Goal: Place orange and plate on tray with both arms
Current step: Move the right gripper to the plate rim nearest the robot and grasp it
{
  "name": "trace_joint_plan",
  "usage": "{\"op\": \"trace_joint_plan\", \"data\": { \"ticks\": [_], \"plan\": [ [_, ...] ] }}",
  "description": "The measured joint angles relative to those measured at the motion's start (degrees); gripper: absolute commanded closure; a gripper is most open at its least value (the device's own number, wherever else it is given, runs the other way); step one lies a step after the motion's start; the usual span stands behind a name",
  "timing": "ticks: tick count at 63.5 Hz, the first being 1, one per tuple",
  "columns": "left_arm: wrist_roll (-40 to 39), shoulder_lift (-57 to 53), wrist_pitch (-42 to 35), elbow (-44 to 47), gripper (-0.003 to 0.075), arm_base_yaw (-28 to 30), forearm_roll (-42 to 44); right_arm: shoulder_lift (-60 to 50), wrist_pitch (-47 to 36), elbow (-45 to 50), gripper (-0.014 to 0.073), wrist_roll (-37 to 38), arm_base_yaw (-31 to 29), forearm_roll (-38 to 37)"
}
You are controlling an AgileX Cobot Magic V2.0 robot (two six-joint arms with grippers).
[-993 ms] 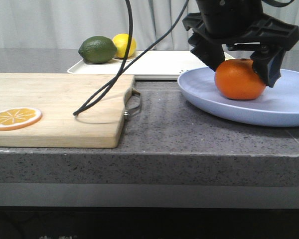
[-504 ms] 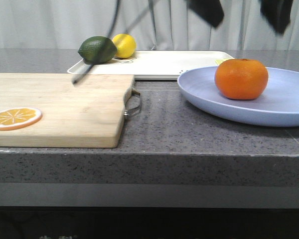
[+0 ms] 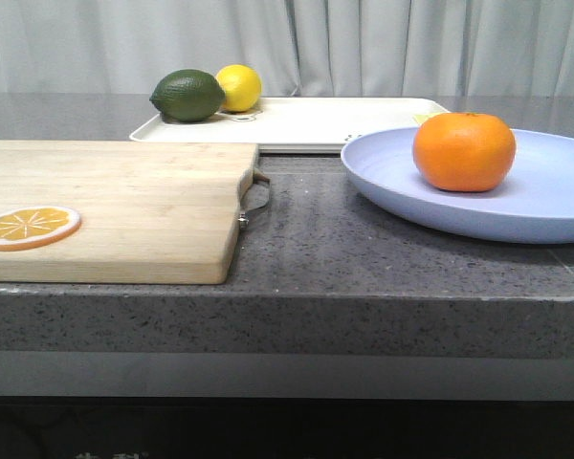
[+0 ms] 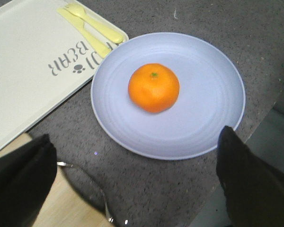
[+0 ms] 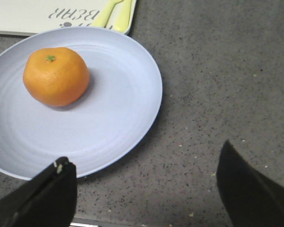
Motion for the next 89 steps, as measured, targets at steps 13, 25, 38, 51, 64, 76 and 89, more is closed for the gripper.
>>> {"op": "trace_joint_plan", "data": {
  "ticks": [13, 25, 38, 51, 64, 76, 89],
  "plan": [
    [0.00, -14.22, -1.92, 15.23, 0.0093, 4.32, 0.00, 9.01, 10.13, -8.53, -0.0017, 0.00, 0.00, 0.05],
    [-0.12, -23.53, -2.34, 23.45, 0.0102, 6.94, 0.00, 18.78, 17.78, -16.66, -0.0017, 0.00, -1.21, 0.05],
    [-0.12, -28.75, -2.48, 27.01, 0.0102, 8.09, 0.04, 26.77, 21.58, -21.34, 0.0045, -2.82, -9.57, 4.23],
    [-0.12, -29.58, -2.75, 27.46, 0.0102, 8.09, 0.04, 33.87, 22.04, -21.57, 0.0186, -12.43, -14.47, 17.20],
    [-0.12, -29.62, -2.75, 27.46, 0.0102, 8.09, 0.04, 39.10, 19.45, -21.57, 0.0190, -15.68, -14.61, 22.38],
    [-0.12, -29.62, -2.83, 27.46, 0.0102, 8.09, 0.04, 42.67, 17.05, -21.57, 0.0193, -16.61, -14.61, 23.01],
    [-0.12, -29.62, -2.88, 27.46, 0.0102, 8.09, 0.04, 46.52, 16.29, -21.66, 0.0194, -19.60, -14.61, 26.39]
  ]
}}
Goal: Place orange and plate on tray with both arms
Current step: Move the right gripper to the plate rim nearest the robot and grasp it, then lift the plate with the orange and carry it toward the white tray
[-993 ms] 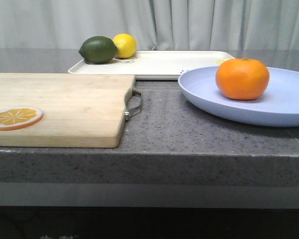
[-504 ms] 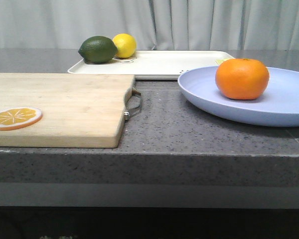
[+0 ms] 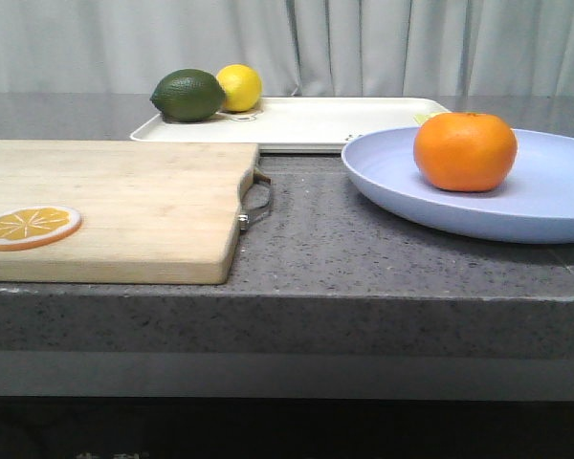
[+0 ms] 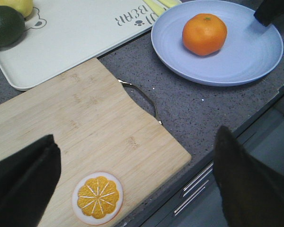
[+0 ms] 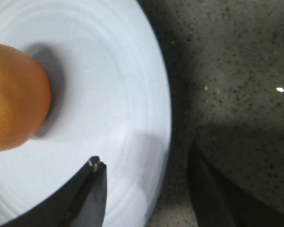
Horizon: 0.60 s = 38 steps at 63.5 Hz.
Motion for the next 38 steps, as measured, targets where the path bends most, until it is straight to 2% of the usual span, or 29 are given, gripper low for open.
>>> {"op": "trace_joint_plan", "data": {
  "ticks": [7, 15, 30, 33, 38],
  "plan": [
    [0.00, 0.00, -0.09, 0.00, 0.0102, 0.00, 0.00, 1.80, -0.03, 0.00, 0.0263, -1.11, 0.00, 1.73],
    [0.00, 0.00, -0.22, 0.00, 0.0102, 0.00, 0.00, 2.68, -0.25, 0.00, 0.0435, -1.59, 0.00, 2.55],
    [0.00, 0.00, -0.26, 0.00, 0.0102, 0.00, 0.00, 3.42, -0.80, -0.15, 0.0641, -1.58, 0.00, 3.44],
    [0.00, 0.00, -0.26, 0.00, 0.0102, 0.00, 0.00, 3.42, -0.80, -0.14, 0.0668, -1.69, 0.00, 3.57],
    [0.00, 0.00, -0.26, 0.00, 0.0102, 0.00, 0.00, 3.52, -0.48, -0.14, 0.0653, -1.69, 0.00, 3.60]
  ]
}}
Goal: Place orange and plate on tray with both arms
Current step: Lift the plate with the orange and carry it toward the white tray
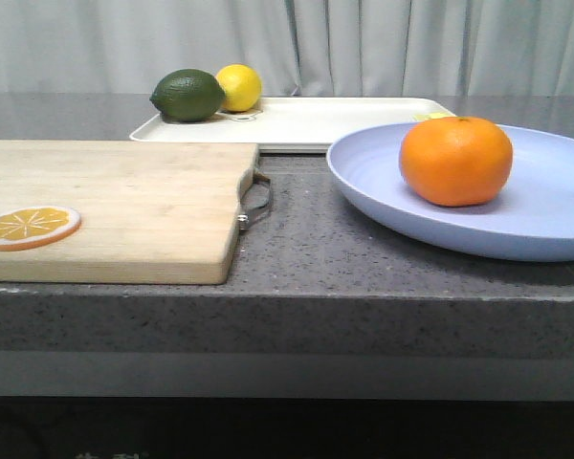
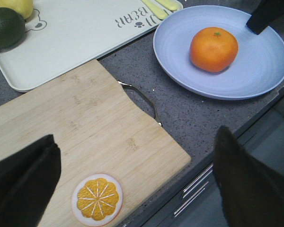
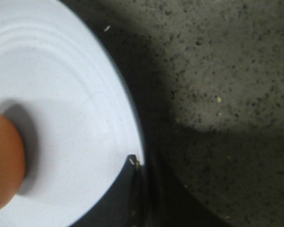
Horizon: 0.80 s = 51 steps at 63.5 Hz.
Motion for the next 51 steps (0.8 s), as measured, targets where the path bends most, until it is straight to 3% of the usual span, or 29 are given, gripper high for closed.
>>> {"op": "trace_joint_plan", "data": {
  "ticks": [37, 51],
  "plan": [
    [0.00, 0.00, -0.52, 0.00, 0.0102, 0.00, 0.00, 0.00, 0.33, -0.14, 0.0654, -0.12, 0.00, 1.91],
    [0.00, 0.00, -0.52, 0.00, 0.0102, 0.00, 0.00, 0.23, 3.21, -5.01, 0.0654, 5.86, 1.40, 1.37]
  ]
}}
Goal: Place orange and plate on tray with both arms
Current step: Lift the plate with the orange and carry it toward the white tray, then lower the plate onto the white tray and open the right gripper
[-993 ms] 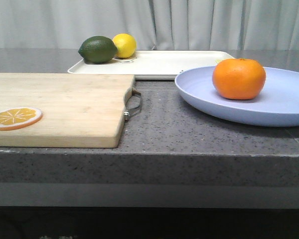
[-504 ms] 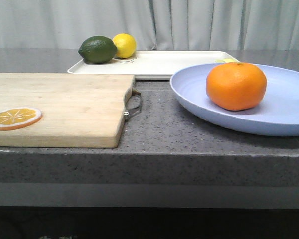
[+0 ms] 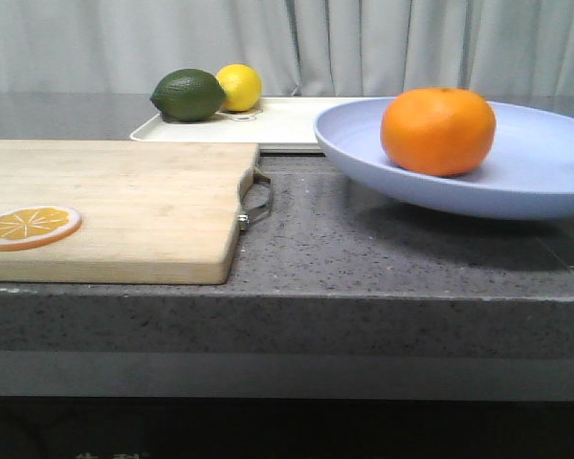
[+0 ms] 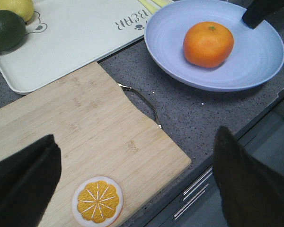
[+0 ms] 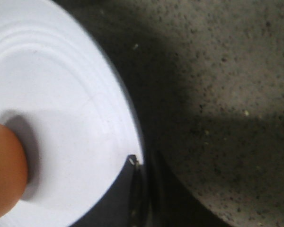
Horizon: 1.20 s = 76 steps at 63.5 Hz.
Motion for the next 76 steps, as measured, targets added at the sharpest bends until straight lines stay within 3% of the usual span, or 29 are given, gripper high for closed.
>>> {"op": "trace_joint_plan", "data": {
  "ticks": [22, 45, 68, 76],
  "plan": [
    [0.00, 0.00, 0.00, 0.00, 0.0102, 0.00, 0.00, 4.46, 0.65, -15.26, 0.0654, 15.22, 9.19, -5.15],
    [0.00, 0.00, -0.13, 0.00, 0.0102, 0.00, 0.00, 22.38, 1.82, -38.19, 0.0654, 27.20, 15.43, -8.87],
    [0.00, 0.00, -0.17, 0.00, 0.0102, 0.00, 0.00, 38.83, 6.77, -61.59, 0.0649, 38.91, 19.50, -18.54],
    [0.00, 0.00, -0.17, 0.00, 0.0102, 0.00, 0.00, 42.34, 9.02, -67.12, 0.0536, 41.03, 20.38, -20.28]
  ]
}}
